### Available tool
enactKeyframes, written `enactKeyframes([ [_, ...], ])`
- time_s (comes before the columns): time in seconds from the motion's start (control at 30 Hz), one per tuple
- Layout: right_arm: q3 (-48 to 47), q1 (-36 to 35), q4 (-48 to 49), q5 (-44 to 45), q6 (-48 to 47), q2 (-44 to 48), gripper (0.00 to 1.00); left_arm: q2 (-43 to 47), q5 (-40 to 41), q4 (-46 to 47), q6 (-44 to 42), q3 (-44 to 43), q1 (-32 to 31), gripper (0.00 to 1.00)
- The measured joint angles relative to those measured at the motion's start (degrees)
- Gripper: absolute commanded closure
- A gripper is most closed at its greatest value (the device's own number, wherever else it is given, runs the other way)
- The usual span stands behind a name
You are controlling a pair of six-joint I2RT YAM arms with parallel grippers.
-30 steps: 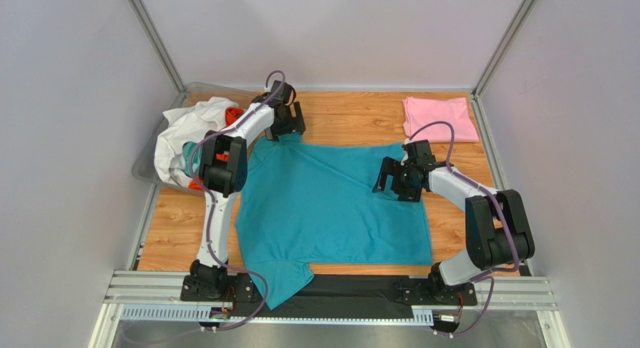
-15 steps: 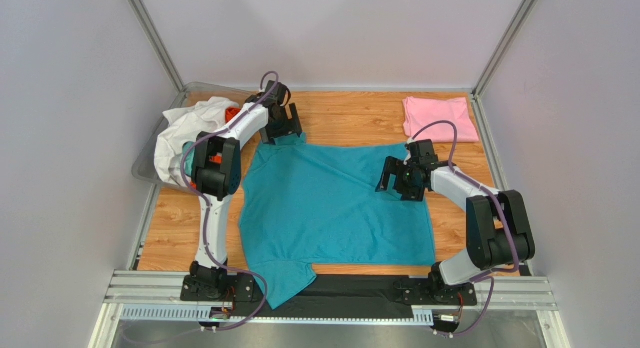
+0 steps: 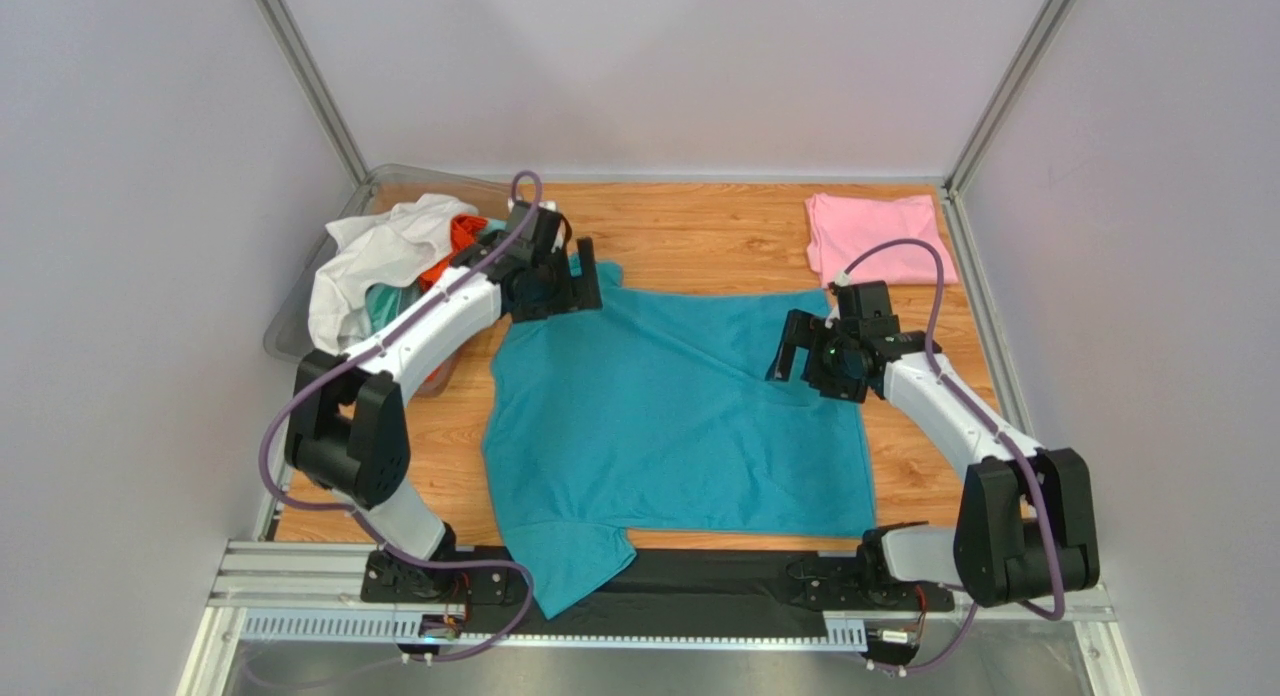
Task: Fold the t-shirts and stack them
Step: Flatten the tshirt out
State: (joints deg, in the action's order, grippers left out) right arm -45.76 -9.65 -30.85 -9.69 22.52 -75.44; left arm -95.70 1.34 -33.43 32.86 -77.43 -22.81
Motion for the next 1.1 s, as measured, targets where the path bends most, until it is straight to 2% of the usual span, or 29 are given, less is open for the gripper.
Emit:
enactKeyframes([
  [0.1,0.42,0.00,-0.52,0.96,-0.02,1.07,0.00,4.26,-0.42,0.48,0.28,8.24,-2.64,0.00],
  [0.23,-0.57,0.00,-0.87,2.12,0.00,-1.68,0.00,4.70,0.48,0.66,0.52,14.62,-2.84,0.00],
  [0.5,-12.26,0.55,0.55,2.93,-0.11,-18.97,0.00,-2.08,1.99,1.51,0.48,14.64,-0.92,0.00],
  [0.7,-21.03,1.25,0.39,3.63,-0.07,-28.83,0.00,-8.57,2.10,1.01,0.37,10.03,1.77,0.00],
  [1.1,-35.04,2.93,-0.11,3.61,0.00,-39.01,0.00,-22.25,2.25,-4.74,-0.70,-9.68,4.81,0.00],
])
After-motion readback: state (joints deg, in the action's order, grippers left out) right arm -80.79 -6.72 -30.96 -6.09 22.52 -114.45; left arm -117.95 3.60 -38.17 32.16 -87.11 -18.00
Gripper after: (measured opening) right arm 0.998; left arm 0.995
